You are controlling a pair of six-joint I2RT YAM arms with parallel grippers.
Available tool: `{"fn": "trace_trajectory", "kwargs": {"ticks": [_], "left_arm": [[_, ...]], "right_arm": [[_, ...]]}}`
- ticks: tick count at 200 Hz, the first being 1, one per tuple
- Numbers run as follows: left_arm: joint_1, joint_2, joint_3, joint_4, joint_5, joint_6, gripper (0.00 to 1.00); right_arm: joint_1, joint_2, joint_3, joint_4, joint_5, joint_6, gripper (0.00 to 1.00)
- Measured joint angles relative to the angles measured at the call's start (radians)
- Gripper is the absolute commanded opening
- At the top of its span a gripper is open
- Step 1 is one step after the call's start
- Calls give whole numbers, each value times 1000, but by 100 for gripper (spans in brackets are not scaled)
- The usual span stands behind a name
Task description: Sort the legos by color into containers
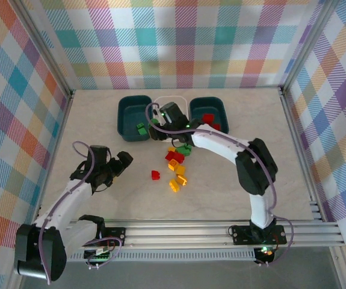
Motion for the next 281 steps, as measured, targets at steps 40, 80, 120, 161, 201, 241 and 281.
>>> {"fn": "trace_trajectory", "kwargs": {"ticks": [40, 80, 120, 161, 201, 241, 281], "left_arm": [[25, -96, -23, -56, 2, 24, 100], [31, -101, -47, -75, 10, 28, 100], [32, -83, -47, -75, 28, 32, 100], [32, -83, -47, -78, 36, 43, 100], [32, -87, -37, -101, 37, 51, 100], [32, -90, -24, -103, 44, 53, 100], [32, -88, -24, -99, 34, 53, 100]], "right_arm": [[0, 145, 137, -1, -26, 0, 37], [0, 214, 234, -8, -34, -3, 37], [0, 326, 404, -62, -34, -27, 39], [0, 426, 537, -154, -35, -51, 57], [0, 432, 578, -201, -37, -84, 65], [7, 245, 348, -158, -13, -103, 66], [100, -98, -69, -72, 49, -84, 69]]}}
